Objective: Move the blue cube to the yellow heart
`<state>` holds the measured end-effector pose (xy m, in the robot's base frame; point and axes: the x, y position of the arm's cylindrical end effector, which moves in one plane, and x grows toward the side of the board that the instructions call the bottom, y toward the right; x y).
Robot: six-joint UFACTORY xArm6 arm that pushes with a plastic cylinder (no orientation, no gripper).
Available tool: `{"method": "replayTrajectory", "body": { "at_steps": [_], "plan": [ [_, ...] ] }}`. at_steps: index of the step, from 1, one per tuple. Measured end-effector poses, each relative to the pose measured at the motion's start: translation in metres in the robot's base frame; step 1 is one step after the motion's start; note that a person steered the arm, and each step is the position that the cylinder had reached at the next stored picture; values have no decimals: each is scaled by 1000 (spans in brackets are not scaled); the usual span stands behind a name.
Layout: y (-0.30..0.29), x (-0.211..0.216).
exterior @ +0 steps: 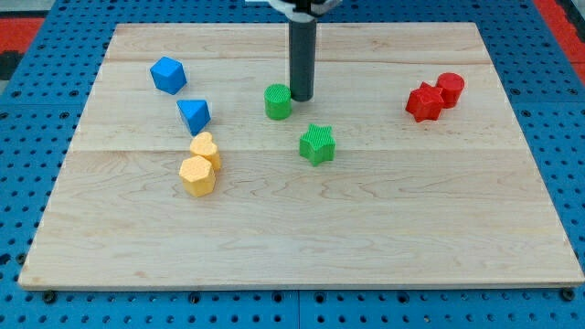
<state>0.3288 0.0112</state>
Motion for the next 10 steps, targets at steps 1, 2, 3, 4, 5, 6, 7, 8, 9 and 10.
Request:
{"method": "replayTrajectory", "body": {
  "at_steps": [1, 2, 3, 4, 5, 6, 7, 8, 9, 10],
  "plan": [
    [4, -70],
    [-21, -98],
    [-22, -105],
    [-87, -136],
    [-175, -113],
    [-176, -63],
    [-224, -36],
    [-200, -22],
    [-190, 12],
    [-238, 19]
  ]
}}
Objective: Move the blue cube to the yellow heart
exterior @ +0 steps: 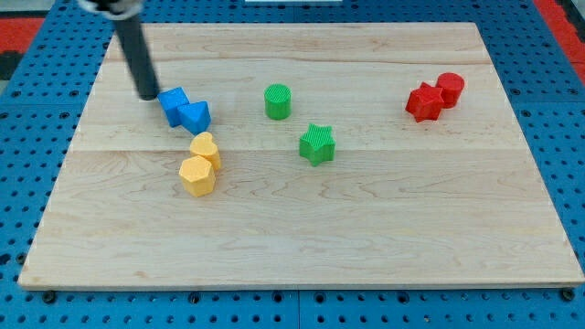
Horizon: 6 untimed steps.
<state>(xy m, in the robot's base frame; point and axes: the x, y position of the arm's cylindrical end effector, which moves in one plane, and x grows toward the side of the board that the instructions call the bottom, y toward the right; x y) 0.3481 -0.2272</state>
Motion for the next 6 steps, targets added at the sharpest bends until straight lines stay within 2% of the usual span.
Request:
{"method": "replayTrajectory", "body": {
  "at_steps": [1, 2, 3, 4, 5, 6],
  "plan": [
    [16, 22],
    [76, 23],
    [87, 2],
    [67, -36],
    [116, -36],
    [147, 6]
  ]
}}
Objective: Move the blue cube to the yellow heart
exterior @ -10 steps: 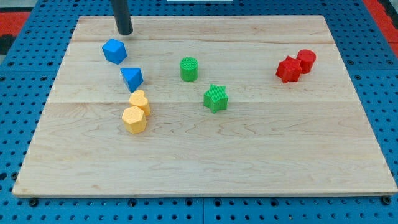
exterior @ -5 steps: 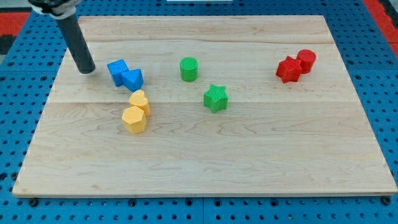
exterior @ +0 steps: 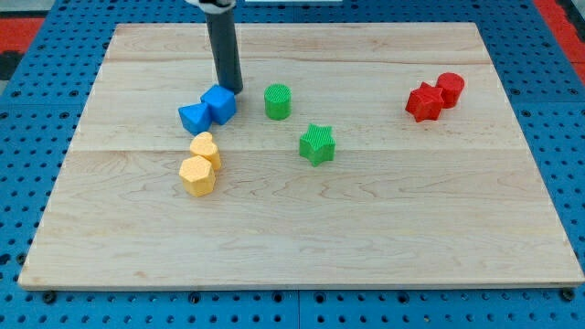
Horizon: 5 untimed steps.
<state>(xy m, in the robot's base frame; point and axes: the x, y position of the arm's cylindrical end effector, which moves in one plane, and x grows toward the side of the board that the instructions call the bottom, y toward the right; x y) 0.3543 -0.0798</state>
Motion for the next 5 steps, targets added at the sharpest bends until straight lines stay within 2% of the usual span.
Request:
{"method": "replayTrajectory", "body": {
  "at_steps": [1, 2, 3, 4, 5],
  "plan": [
    [4, 18],
    [-48, 4],
    [-76, -11],
    [-72, 31],
    [-40, 54]
  ]
}}
